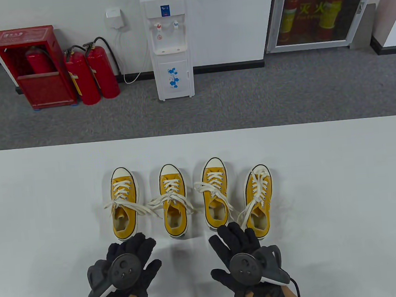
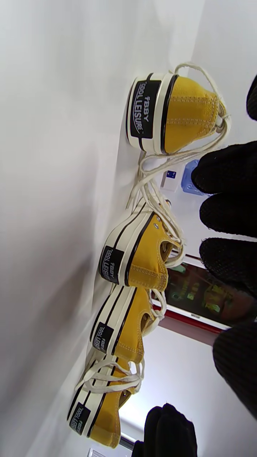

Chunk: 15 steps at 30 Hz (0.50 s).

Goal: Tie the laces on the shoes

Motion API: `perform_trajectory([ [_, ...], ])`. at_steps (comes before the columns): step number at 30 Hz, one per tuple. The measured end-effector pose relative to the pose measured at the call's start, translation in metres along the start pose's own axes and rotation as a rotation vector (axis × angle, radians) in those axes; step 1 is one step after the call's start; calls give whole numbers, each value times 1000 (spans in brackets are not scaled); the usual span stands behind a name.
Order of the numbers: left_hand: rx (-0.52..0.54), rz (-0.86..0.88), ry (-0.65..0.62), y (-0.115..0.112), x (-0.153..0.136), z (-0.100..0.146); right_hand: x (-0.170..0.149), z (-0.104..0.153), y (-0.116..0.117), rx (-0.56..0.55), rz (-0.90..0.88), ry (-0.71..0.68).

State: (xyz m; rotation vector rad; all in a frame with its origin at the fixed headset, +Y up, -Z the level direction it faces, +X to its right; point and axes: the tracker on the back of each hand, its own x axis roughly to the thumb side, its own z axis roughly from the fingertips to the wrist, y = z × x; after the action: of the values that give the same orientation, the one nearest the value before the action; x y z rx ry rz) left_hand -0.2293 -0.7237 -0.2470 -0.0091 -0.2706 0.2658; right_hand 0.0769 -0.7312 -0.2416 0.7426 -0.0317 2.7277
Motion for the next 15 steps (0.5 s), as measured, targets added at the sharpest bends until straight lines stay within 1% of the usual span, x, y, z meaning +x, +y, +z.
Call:
perform_trajectory([
  [7, 12, -8, -27, -4, 8, 1, -3, 2, 0, -34, -55, -12],
  [15, -1, -49, -37, -7, 13, 0, -5, 4, -2, -35, -68, -17],
])
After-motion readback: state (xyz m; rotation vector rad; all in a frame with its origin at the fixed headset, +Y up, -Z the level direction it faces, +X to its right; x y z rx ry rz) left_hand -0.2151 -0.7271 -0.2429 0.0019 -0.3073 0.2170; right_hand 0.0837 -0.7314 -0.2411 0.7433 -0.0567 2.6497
